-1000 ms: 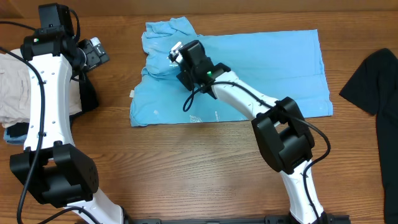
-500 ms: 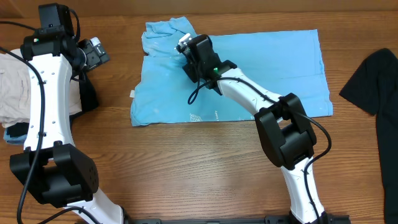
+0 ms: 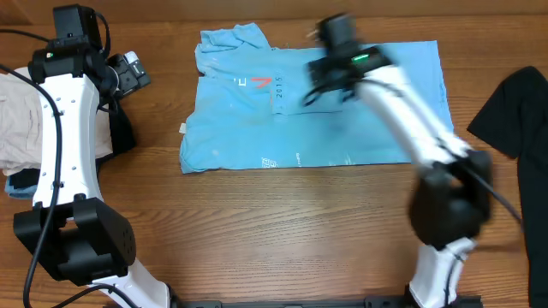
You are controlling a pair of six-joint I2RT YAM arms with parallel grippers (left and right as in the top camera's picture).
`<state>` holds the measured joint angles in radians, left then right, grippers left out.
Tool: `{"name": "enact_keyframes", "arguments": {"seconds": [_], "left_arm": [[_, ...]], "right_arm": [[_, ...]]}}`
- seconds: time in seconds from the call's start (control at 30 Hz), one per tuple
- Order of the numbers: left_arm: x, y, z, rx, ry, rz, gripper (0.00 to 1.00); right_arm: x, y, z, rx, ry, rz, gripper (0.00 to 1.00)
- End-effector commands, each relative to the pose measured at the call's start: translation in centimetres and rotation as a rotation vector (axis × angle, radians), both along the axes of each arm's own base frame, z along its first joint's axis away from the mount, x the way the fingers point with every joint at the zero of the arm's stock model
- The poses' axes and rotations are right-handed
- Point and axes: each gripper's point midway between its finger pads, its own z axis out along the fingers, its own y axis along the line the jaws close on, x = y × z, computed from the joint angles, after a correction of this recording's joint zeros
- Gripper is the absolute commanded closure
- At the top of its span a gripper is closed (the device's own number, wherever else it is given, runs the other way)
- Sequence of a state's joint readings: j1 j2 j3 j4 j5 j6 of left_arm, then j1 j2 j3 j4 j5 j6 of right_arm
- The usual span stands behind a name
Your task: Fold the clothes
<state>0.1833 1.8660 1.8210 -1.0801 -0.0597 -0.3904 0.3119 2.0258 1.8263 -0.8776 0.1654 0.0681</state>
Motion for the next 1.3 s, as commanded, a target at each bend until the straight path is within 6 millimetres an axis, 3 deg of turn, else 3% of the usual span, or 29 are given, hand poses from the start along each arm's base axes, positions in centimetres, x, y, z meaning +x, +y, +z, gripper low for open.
{"name": "enact_keyframes", "arguments": {"seconds": [0.0, 0.07, 0.17, 0.23, 0.33, 0.37, 0.43, 0.47, 0.5, 0.53, 0.57, 0.67, 0.73, 0.83, 0.9, 1.03, 1.1, 1.27], "left_arm": [[0.1, -0.2, 1.1, -0.004, -0.03, 0.001, 0.0], [0.1, -0.2, 1.1, -0.004, -0.03, 0.001, 0.0], [0.2, -0.2, 1.1, -0.004, -0.03, 0.001, 0.0], [1.9, 0.2, 2.1, 0.012, -0.11, 0.002, 0.0], [2.5, 0.3, 2.5, 0.015, -0.141, 0.001, 0.0], [2.9, 0.3, 2.8, 0.016, -0.162, 0.0, 0.0], [3.5, -1.9, 2.9, -0.095, -0.19, -0.061, 0.0], [3.6, -3.9, 3.1, -0.184, -0.201, -0.141, 0.0], [3.1, -7.5, 3.3, -0.299, -0.202, -0.317, 0.15], [1.9, -9.6, 2.7, -0.356, -0.154, -0.382, 0.35], [0.9, -10.9, 1.8, -0.37, -0.093, -0.395, 0.4], [-2.1, -15.3, -3.0, -0.318, 0.096, -0.463, 0.33], [-3.9, -18.1, -6.4, -0.278, 0.184, -0.512, 0.34], [-6.1, -17.9, -10.2, -0.198, 0.282, -0.437, 0.34], [-7.9, -17.6, -12.2, -0.204, 0.35, -0.419, 0.4], [-11.1, -14.2, -15.2, -0.145, 0.465, -0.158, 0.49], [-11.3, -12.9, -15.5, -0.145, 0.473, -0.095, 0.5], [-12.1, -10.2, -15.8, -0.164, 0.499, 0.006, 0.39]], "right_arm": [[-2.3, -11.6, 8.8, 0.054, -0.088, -0.297, 0.18], [-5.0, -19.3, 8.5, 0.035, -0.017, -0.464, 0.1], [-8.3, -26.3, 7.4, 0.03, 0.068, -0.633, 0.04], [-10.1, -29.4, 7.1, 0.032, 0.095, -0.715, 0.0], [-11.3, -31.8, 7.0, 0.034, 0.103, -0.778, 0.0], [-11.5, -32.2, 7.0, 0.034, 0.104, -0.786, 0.0], [-11.7, -32.5, 7.0, 0.035, 0.104, -0.796, 0.0], [-11.7, -32.5, 7.0, 0.035, 0.104, -0.796, 0.0], [-11.7, -32.5, 7.0, 0.035, 0.104, -0.795, 0.0], [-11.7, -32.5, 7.0, 0.035, 0.103, -0.796, 0.0], [-11.7, -32.5, 7.0, 0.035, 0.104, -0.795, 0.0], [-11.7, -32.5, 7.0, 0.035, 0.104, -0.796, 0.0], [-11.7, -32.5, 7.0, 0.035, 0.104, -0.795, 0.0], [-11.7, -32.5, 7.0, 0.035, 0.104, -0.796, 0.0], [-11.7, -32.5, 7.0, 0.035, 0.104, -0.796, 0.0], [-11.7, -32.5, 7.0, 0.035, 0.103, -0.795, 0.0], [-11.7, -32.5, 7.0, 0.035, 0.103, -0.795, 0.0], [-11.7, -32.5, 7.0, 0.035, 0.104, -0.795, 0.0]]}}
